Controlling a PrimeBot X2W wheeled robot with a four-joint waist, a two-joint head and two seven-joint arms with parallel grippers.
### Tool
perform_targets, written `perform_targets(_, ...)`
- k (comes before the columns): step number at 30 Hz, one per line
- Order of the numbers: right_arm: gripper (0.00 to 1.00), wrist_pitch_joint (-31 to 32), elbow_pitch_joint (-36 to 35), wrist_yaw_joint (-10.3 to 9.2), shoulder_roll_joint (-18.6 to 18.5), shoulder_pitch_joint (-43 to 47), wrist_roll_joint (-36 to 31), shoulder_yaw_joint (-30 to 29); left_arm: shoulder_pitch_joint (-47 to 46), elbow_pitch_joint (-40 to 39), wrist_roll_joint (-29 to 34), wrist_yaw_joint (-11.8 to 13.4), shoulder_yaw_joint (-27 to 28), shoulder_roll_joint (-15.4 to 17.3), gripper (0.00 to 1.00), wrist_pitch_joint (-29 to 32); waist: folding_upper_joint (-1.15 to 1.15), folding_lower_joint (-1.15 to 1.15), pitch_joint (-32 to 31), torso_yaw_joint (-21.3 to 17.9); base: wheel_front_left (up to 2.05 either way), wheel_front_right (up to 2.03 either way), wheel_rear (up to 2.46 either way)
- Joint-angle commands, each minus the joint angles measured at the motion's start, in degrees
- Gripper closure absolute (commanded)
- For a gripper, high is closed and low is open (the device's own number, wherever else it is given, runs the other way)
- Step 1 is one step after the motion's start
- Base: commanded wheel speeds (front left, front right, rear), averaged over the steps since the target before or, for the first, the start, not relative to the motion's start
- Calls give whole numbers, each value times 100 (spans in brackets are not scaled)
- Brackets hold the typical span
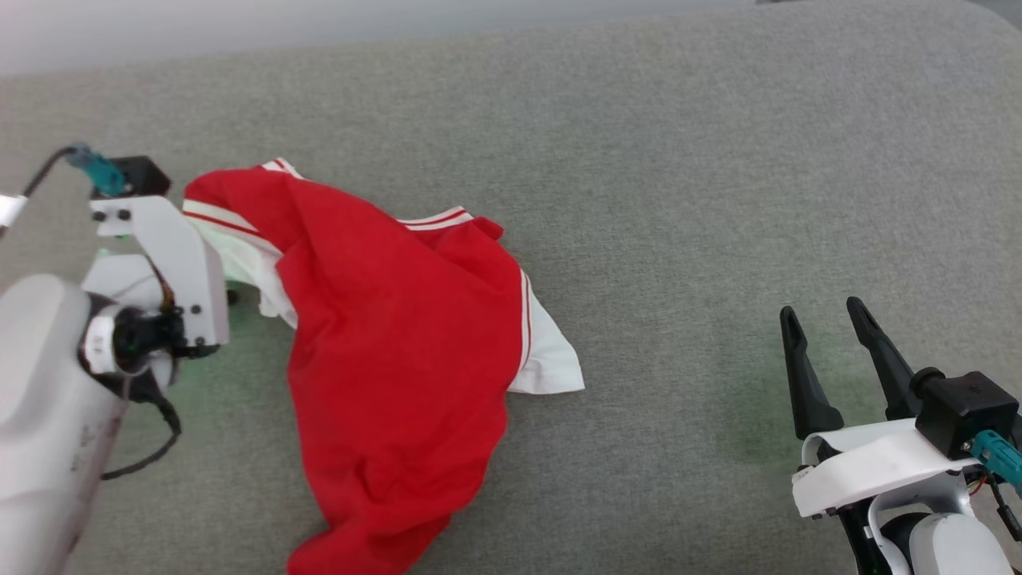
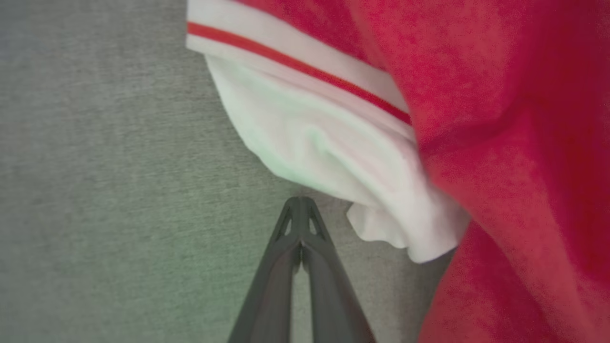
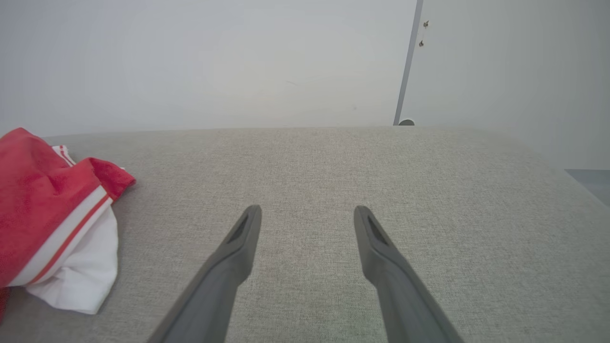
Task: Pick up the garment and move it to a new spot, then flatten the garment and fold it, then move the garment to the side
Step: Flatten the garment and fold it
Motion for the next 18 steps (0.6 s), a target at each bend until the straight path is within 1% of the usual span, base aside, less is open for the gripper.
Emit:
perform_targets(1,0,6,7,2,5,47,-20,-15,48,-42,29,35,10,54,100,17,0,0,-57,62,0,0,0)
perform_targets(7,0,35,11,2,13,111,-47,-31,90,-451,64,142,73,325,100,68,0,0,-205,220,0,0,0)
perform_targets(9,0,47,4,2,14,119,-46,-38,103,-600,28,163,133,359,100,9,0,0,-247,277,0,0,0)
perform_targets(12,0,57,-10,2,14,139,-38,-19,114,-849,-81,118,244,329,100,-135,0,0,-300,337,0,0,0)
perform_targets(13,0,60,-15,2,14,145,-40,-5,124,-914,-70,92,241,329,95,-173,0,0,-313,349,0,0,0)
perform_targets(14,0,57,-20,2,15,150,-37,2,136,-958,-89,99,249,308,70,-194,0,0,-323,359,0,0,0)
perform_targets(15,0,63,-23,2,15,156,-33,9,143,-994,-109,117,244,279,54,-185,0,0,-334,366,0,0,0)
perform_targets(16,0,71,-25,2,13,158,-30,14,135,-1030,-111,122,225,252,17,-181,0,0,-342,370,0,0,0)
perform_targets(17,0,71,-32,2,10,157,-26,21,120,-1046,-107,141,212,232,0,-171,0,0,-345,369,0,0,0)
perform_targets(18,0,86,-42,2,8,151,-23,34,108,-1051,-108,141,192,222,0,-151,0,0,-343,361,0,0,0)
